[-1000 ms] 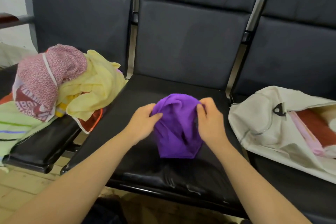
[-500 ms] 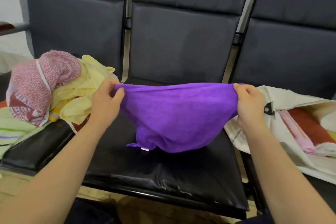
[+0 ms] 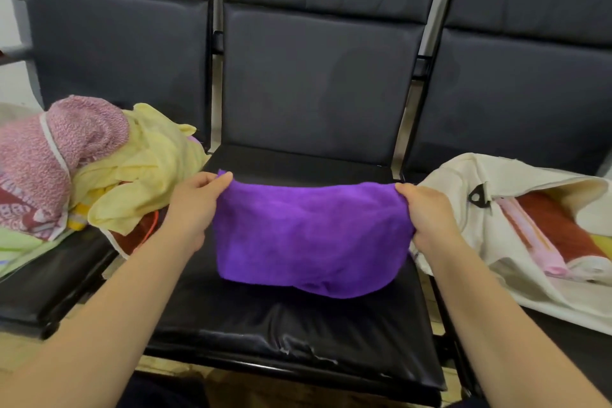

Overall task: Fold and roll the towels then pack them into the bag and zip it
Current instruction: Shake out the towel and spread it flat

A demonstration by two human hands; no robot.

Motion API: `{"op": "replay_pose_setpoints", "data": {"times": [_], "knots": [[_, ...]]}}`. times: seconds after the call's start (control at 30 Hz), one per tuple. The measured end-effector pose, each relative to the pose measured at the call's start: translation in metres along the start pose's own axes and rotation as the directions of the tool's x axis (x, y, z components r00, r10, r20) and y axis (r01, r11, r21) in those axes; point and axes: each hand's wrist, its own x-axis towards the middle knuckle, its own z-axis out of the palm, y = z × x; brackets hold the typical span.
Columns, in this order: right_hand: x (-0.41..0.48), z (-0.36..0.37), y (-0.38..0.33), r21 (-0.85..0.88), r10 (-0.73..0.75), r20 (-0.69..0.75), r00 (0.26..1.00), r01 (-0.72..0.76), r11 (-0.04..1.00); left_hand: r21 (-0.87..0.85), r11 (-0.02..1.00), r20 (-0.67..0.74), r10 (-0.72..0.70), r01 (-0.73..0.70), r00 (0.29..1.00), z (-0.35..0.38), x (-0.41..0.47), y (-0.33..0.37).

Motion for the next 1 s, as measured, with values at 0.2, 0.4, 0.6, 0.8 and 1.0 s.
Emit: {"op": "replay_pose_setpoints", "data": {"times": [0.2,0.4,0.6,0.8,1.0], "knots": [[-0.066,0.045,-0.003,-0.282,-0.526,0.109,0.843,0.534,0.797,0.054,0.942,0.034,0.33,-0.331,0.943,0.047,-0.061,0.007],[-0.094,0.056,0.013,-0.237,-0.63,0.227,0.743,0.67,0.704,0.287,0.744,0.245,0.553,-0.604,0.797,0.064,-0.1,0.004],[-0.093,0.05,0.012,-0.001,-0.539,0.254,0.803,0.557,0.83,0.196,0.641,0.48,0.597,-0.742,0.643,0.063,-0.11,-0.002],[-0.085,0.034,-0.012,0.014,-0.599,0.337,0.726,0.632,0.775,0.219,0.548,0.335,0.734,-0.807,0.59,0.05,-0.081,0.004],[-0.069,0.01,-0.069,0.165,-0.64,0.31,0.703,0.623,0.765,0.285,0.643,0.323,0.634,-0.711,0.703,0.04,-0.04,0.028]]}}
